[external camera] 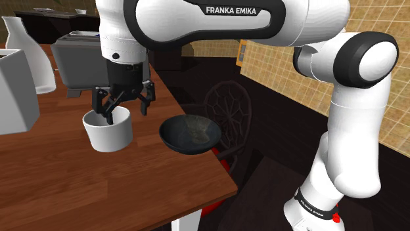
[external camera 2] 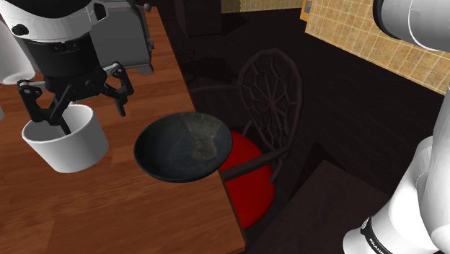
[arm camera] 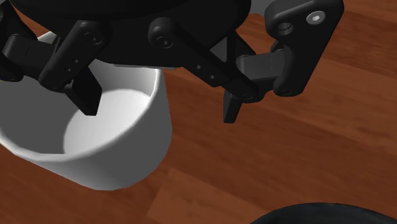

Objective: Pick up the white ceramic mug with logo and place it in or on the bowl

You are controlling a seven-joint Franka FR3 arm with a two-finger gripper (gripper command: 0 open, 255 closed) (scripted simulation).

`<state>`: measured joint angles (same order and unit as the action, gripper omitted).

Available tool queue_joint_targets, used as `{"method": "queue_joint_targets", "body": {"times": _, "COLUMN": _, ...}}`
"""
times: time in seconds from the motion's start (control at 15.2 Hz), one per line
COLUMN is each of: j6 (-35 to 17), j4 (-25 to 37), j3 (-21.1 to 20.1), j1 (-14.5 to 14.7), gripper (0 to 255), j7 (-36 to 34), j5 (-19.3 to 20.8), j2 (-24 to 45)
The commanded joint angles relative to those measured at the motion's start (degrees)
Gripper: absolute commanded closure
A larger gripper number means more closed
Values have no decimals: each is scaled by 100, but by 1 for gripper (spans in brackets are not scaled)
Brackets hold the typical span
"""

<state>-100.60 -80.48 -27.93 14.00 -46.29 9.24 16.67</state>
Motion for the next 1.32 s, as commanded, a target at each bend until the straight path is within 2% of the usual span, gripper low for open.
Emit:
{"method": "queue_joint_targets", "body": {"times": 0.0, "j6": -2, "j4": -2, "j3": 0, "j1": 0, "gripper": 0, "j7": 0, "j5": 0, "j2": -1}}
{"method": "queue_joint_targets", "body": {"times": 0.07, "j6": -1, "j4": -1, "j3": 0, "j1": 0, "gripper": 0, "j7": 0, "j5": 0, "j2": 0}}
{"method": "queue_joint_targets", "body": {"times": 0.13, "j6": -1, "j4": -1, "j3": 0, "j1": 0, "gripper": 255, "j7": 0, "j5": 0, "j2": 0}}
{"method": "queue_joint_targets", "body": {"times": 0.73, "j6": -2, "j4": -2, "j3": 0, "j1": 0, "gripper": 255, "j7": 0, "j5": 0, "j2": -1}}
{"method": "queue_joint_targets", "body": {"times": 1.25, "j6": 702, "j4": 866, "j3": -13, "j1": 126, "gripper": 255, "j7": 0, "j5": 79, "j2": 176}}
